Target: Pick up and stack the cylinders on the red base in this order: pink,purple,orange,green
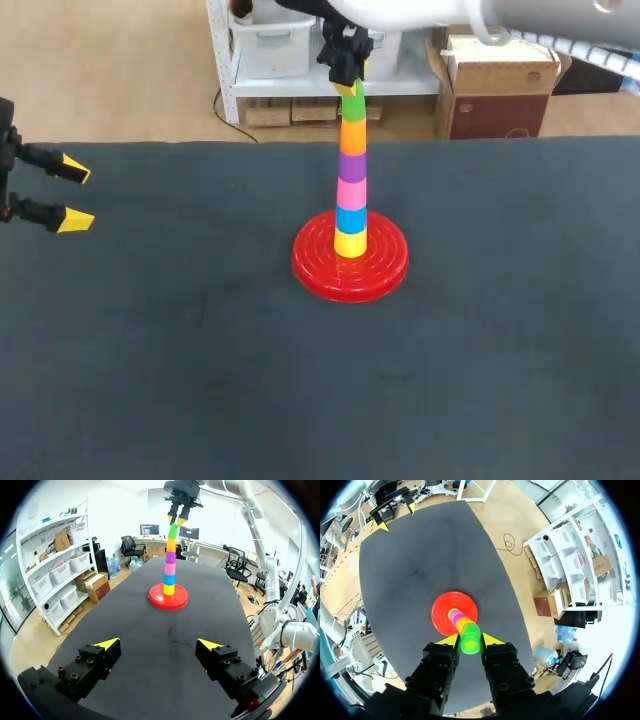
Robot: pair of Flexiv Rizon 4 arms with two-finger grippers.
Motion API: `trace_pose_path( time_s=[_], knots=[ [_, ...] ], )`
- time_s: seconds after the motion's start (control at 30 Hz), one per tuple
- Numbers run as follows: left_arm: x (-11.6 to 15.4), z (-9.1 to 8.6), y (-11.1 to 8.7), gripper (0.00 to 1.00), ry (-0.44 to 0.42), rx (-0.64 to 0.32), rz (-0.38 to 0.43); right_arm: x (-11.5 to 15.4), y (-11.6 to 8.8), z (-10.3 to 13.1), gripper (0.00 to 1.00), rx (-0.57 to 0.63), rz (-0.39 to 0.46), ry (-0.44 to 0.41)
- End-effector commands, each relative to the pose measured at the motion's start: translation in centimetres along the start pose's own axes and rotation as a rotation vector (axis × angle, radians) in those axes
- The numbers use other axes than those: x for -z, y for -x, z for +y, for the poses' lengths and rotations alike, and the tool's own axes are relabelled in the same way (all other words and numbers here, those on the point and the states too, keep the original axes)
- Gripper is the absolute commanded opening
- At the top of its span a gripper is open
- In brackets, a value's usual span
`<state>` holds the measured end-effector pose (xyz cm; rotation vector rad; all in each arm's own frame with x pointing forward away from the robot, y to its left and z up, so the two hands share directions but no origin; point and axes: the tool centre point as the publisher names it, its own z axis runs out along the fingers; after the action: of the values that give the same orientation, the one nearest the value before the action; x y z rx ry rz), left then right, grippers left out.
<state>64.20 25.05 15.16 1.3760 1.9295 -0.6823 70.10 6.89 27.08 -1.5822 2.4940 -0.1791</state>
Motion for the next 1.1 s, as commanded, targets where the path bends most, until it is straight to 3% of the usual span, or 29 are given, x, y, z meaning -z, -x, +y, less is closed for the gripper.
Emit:
trace_pose_path(
  time_s=[0.03,0.13,0.37,0.7,1.1],
  knots=[
    [0.0,0.1,-0.1,1.00,0.000,-0.003,-0.004,-1.1,-0.7,0.0,0.00,-0.011,-0.329,0.016],
    [0.0,0.1,-0.1,1.00,0.000,-0.003,-0.004,-1.9,-0.9,-0.1,0.00,-0.029,-0.360,0.052],
    [0.0,0.1,-0.1,1.00,0.000,-0.003,-0.004,-2.5,-0.6,-0.6,0.00,-0.024,-0.344,0.091],
    [0.0,0.1,-0.1,1.00,0.000,-0.003,-0.004,-2.5,1.2,-1.3,0.00,0.100,-0.227,0.178],
    [0.0,0.1,-0.1,1.00,0.000,-0.003,-0.004,-2.6,1.9,-1.0,0.00,0.215,-0.079,0.263]
  ],
)
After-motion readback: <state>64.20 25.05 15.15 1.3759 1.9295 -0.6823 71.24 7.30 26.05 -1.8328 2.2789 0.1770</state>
